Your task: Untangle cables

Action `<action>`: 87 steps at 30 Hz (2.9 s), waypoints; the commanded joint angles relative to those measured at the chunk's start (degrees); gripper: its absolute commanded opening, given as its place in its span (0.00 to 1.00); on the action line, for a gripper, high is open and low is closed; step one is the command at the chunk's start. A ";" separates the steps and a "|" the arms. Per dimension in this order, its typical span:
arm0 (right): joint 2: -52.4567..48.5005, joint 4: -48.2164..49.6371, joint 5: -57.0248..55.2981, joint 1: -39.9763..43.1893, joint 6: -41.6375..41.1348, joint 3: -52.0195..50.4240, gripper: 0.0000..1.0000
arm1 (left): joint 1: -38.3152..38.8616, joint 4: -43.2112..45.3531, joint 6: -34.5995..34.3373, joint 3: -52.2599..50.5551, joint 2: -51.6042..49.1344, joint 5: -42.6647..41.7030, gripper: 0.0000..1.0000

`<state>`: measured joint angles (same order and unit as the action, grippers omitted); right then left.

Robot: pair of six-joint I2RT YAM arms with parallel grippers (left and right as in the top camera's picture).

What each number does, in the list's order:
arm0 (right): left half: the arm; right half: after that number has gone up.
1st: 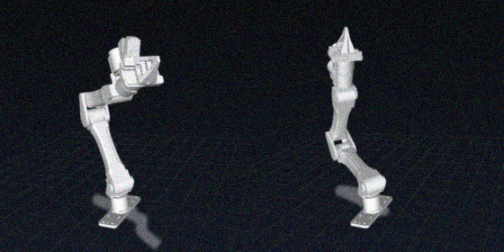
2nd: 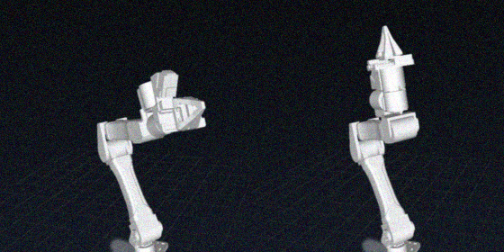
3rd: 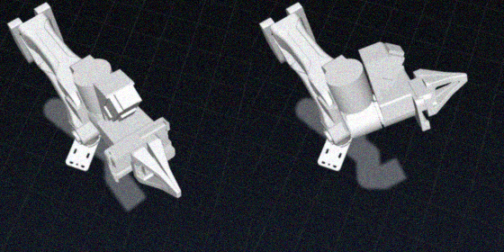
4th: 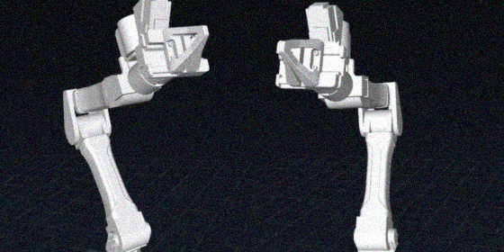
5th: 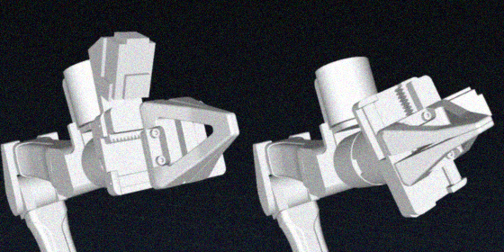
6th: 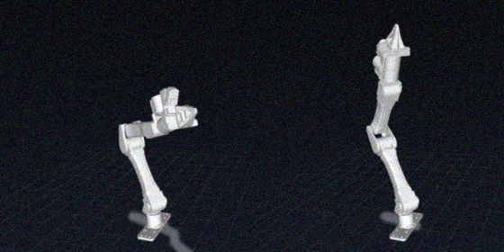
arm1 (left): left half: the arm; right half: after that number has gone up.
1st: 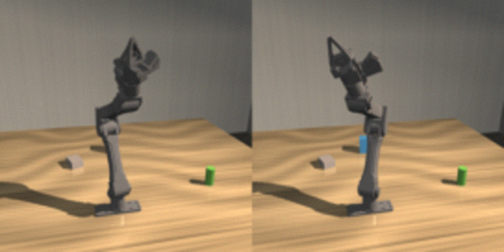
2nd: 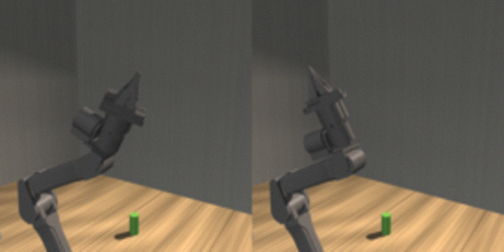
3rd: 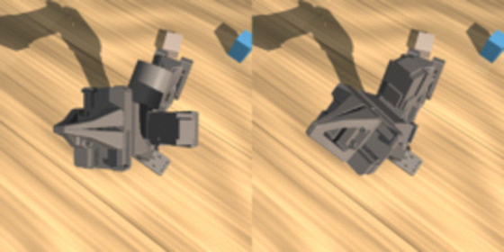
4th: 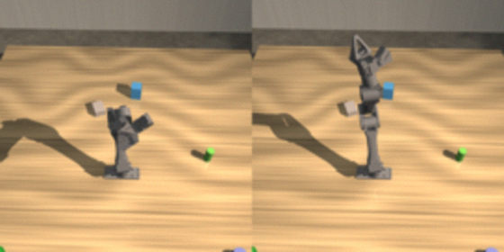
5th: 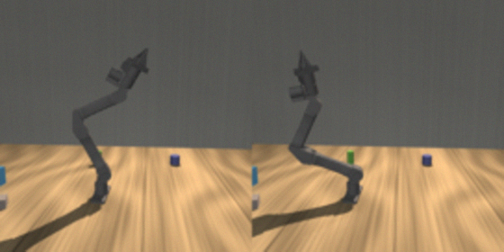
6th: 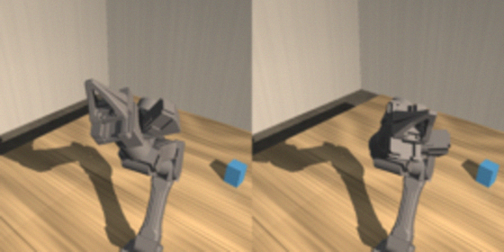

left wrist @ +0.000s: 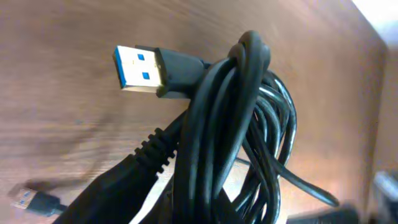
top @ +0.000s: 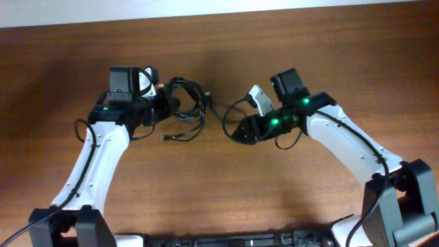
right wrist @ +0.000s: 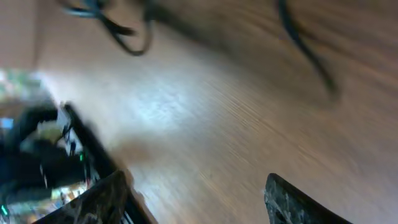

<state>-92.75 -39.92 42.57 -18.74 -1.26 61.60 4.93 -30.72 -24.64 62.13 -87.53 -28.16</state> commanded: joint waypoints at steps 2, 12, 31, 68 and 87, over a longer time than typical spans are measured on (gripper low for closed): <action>0.94 8.59 8.46 -0.76 13.40 0.02 0.94 | -0.48 -1.64 12.22 0.70 1.57 -9.18 0.00; 12.39 17.49 0.20 4.13 8.28 0.22 0.99 | -0.24 -0.11 0.68 5.53 1.84 -10.08 0.00; 17.33 26.03 -36.83 -11.89 -4.55 0.22 0.99 | 1.77 2.54 39.76 6.23 2.05 -28.00 0.00; 13.62 10.36 -9.14 -4.85 -14.34 3.19 0.04 | 9.27 9.03 34.07 6.23 2.05 -33.20 0.00; 21.00 11.65 -2.45 6.78 4.66 3.21 0.66 | -1.55 -14.32 62.10 6.23 2.05 -39.50 0.00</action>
<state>-71.64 -30.68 39.27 -14.20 -7.49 63.90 3.36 -42.02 29.08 68.82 -86.11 -58.24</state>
